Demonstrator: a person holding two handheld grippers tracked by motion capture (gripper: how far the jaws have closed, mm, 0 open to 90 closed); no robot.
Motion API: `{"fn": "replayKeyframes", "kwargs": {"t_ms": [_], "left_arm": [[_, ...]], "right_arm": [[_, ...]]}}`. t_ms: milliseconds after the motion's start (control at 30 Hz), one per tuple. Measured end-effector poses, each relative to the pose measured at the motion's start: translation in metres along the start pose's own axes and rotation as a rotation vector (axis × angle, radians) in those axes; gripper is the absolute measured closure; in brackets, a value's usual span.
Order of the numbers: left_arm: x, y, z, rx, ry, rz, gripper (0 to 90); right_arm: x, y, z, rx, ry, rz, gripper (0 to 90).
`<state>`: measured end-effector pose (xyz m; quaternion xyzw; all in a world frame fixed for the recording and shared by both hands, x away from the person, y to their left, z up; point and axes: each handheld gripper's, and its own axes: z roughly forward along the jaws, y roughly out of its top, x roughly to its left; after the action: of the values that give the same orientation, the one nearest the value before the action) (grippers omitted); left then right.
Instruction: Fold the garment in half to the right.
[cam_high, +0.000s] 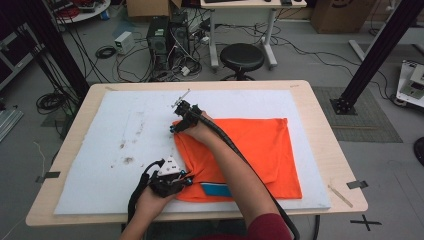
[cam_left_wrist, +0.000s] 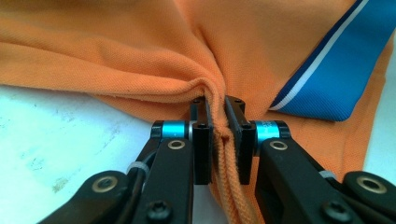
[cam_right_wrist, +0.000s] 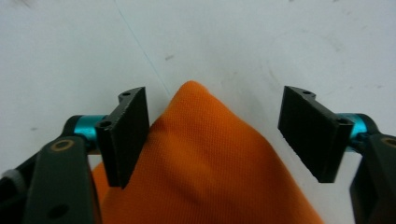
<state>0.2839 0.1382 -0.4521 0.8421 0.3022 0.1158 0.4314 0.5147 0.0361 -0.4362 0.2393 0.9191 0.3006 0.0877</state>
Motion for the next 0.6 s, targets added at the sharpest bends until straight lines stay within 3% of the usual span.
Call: {"fn": "replayKeyframes", "kwargs": {"t_ms": [100, 200, 233, 400, 600], "left_arm": [[-0.001, 0.0, 0.0, -0.003, 0.003, 0.0, 82.0], [0.0, 0.0, 0.0, 0.0, 0.004, 0.002, 82.1], [0.0, 0.0, 0.0, -0.001, 0.004, -0.002, 82.1], [0.001, -0.001, -0.003, -0.017, -0.004, -0.012, 82.2], [0.003, -0.003, -0.009, -0.022, -0.001, -0.01, 82.2]], "right_arm": [[0.0, -0.001, 0.004, -0.009, 0.007, 0.009, 46.6], [0.0, 0.0, 0.001, -0.009, 0.013, -0.005, 74.5], [0.001, 0.0, 0.001, -0.004, 0.009, -0.007, 79.3], [0.006, 0.005, -0.003, 0.019, -0.026, -0.046, 84.9], [0.011, 0.018, -0.017, -0.031, -0.015, -0.051, 85.5]]}}
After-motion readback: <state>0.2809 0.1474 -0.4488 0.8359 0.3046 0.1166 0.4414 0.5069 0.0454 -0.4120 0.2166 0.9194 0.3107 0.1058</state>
